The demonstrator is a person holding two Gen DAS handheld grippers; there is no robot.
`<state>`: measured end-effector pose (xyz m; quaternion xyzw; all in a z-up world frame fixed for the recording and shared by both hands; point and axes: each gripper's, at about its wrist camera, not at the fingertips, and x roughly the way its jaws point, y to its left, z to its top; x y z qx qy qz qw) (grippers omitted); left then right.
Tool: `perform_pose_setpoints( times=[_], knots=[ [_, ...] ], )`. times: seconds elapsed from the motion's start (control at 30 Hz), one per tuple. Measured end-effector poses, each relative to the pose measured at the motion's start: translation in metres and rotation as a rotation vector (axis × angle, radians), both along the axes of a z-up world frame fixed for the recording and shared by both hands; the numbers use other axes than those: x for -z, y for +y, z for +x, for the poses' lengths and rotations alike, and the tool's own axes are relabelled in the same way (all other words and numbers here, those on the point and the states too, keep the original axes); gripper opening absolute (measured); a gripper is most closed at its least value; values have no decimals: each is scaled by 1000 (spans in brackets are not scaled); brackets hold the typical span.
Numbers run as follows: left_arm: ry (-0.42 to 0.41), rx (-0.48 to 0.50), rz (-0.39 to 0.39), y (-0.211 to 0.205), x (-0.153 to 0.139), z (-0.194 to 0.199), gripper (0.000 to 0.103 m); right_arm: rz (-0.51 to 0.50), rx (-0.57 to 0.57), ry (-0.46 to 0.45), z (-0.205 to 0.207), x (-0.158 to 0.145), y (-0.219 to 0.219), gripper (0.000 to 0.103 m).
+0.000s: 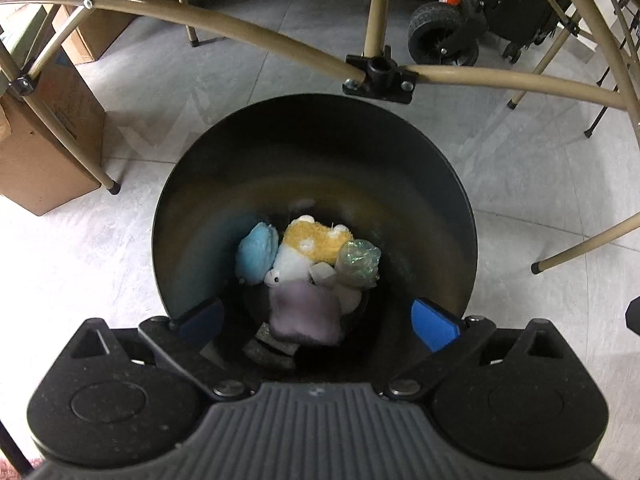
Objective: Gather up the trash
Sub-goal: 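Raise both open tools back toward the pink cloth and lilac pouch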
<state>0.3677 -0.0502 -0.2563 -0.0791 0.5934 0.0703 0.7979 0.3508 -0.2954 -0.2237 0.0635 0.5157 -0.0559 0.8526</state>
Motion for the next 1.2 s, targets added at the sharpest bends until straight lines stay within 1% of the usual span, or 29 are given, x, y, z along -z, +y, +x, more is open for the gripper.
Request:
perform_pose_setpoints(
  times=[0.33, 0.43, 0.53, 0.67, 0.83, 1.2],
  knots=[
    [-6, 33, -12, -3, -10, -4, 103, 0, -6, -2, -1, -1, 2, 103],
    [-15, 41, -19, -3, -17, -7, 103, 0, -10, -6, -1, -2, 4, 103],
    [-43, 60, -29, -5, -28, -13, 103, 2, -14, -12, -1, -3, 4, 103],
    [-91, 73, -32, -4, -47, -19, 103, 6, -18, -19, -2, -6, 5, 103],
    [-172, 85, 4, -4, -70, -28, 103, 15, -29, -38, -4, -13, 8, 103],
    [-363, 93, 17, 7, -116, -50, 103, 39, -72, -120, -15, -45, 14, 103]
  ],
)
